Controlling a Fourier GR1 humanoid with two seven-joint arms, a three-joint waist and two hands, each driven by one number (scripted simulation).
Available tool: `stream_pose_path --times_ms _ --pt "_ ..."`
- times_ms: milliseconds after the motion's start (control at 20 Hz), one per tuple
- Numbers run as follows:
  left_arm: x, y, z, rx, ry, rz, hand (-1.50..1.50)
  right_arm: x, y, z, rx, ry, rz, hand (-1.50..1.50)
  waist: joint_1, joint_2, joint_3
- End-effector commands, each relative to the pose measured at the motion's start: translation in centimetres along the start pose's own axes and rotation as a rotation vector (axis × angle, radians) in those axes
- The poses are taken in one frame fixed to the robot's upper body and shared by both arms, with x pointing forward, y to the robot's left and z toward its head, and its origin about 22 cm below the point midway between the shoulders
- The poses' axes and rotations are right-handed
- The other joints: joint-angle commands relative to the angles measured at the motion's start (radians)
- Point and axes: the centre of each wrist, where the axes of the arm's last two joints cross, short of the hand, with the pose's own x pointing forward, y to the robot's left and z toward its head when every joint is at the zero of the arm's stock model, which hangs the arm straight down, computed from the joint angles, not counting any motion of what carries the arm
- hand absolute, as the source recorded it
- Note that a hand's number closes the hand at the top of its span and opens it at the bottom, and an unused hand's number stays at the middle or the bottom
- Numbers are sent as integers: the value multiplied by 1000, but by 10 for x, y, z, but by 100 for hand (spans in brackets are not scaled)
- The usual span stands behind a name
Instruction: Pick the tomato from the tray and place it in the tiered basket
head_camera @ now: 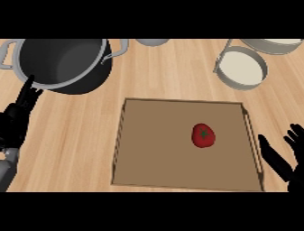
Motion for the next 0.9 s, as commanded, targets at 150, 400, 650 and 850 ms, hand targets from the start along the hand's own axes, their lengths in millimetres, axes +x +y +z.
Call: stream_pose_path --times_ms 150,400,650,850 --pt "3 -11 9 -24 5 -59 0 31 -25 45 -39 48 180 -150 43 9 -7" --pt "10 -17 4 -30 1 -67 0 49 -45 44 233 153 477 -150 58 19 -11" --pt "5 -20 4 -55 1 -50 0 110 -38 41 304 224 617 -150 75 22 -12" --pt "26 -24 -4 -66 -6 -62 0 155 -13 28 250 301 623 -150 93 20 -6"
